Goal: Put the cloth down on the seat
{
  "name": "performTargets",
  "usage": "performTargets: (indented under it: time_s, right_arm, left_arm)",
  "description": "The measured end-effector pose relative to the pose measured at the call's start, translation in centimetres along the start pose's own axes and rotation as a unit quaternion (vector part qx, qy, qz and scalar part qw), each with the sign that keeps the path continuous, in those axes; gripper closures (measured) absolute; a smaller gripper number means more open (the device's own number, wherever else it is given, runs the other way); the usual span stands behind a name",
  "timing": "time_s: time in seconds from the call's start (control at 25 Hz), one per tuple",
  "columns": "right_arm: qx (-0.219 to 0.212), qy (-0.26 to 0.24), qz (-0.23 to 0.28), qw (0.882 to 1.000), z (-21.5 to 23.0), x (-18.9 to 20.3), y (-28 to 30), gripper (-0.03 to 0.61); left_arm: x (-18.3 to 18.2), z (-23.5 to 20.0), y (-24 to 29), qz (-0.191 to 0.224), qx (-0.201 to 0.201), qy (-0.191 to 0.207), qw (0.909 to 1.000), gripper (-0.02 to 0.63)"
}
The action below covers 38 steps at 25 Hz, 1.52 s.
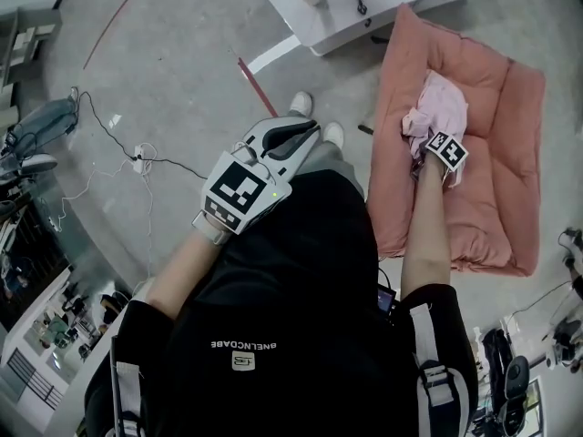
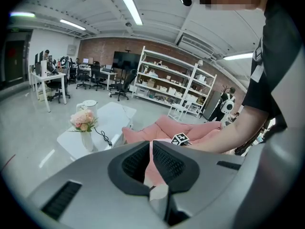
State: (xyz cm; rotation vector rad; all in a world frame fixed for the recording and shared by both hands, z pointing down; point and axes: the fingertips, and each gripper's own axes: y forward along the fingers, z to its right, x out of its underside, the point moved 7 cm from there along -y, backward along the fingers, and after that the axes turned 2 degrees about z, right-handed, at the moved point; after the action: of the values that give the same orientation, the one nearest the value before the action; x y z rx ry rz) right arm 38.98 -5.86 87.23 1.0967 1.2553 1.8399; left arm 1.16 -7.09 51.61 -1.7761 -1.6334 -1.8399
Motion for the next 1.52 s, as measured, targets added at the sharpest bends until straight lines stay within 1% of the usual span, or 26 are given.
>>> performTargets:
  time_s: [0.24, 0.4, 0.72, 0.92, 1.12, 1.32, 1.52]
  right_arm:
    - [0.009, -0.006, -0.015, 1.0, 0.1, -0.2, 1.1, 0.224]
    - [0.014, -0.009, -0.019, 1.0, -0.1, 0.2, 0.7, 0.212]
    - [0.009, -0.015, -0.018, 1.0, -0.1, 0.1, -1.8, 0.202]
    - [0.004, -0.002, -0.021, 1.0, 0.2, 0.6, -3.8, 0.202]
    - [0.001, 0.001, -0.027, 1.0, 0.4, 0.8, -6.1, 0.202]
    - [0.006, 0.003, -0.037, 0.999, 0.4, 1.2, -8.5, 0.202]
    - [0.008, 0.008, -0.023, 1.0, 0.3, 1.3, -10.7, 0.202]
  left_arm:
    - [0.4, 0.3, -0.1, -0.009, 0.008, 0.0, 0.9999, 0.597]
    - [0.9, 0.3, -0.5, -0.008, 0.012, -0.001, 0.9999, 0.597]
    - [0.7, 0.5, -1.1, 0.003, 0.028, -0.001, 0.9996, 0.597]
    - [0.5, 0.3, -1.9, 0.014, 0.036, 0.001, 0.9992, 0.597]
    - [-0.2, 0.1, -2.6, 0.023, 0.049, 0.007, 0.9985, 0.597]
    - [-0.9, -0.5, -3.0, 0.036, 0.062, -0.002, 0.9974, 0.597]
    - [-1.6, -0.6, -3.1, 0.049, 0.076, 0.006, 0.9959, 0.597]
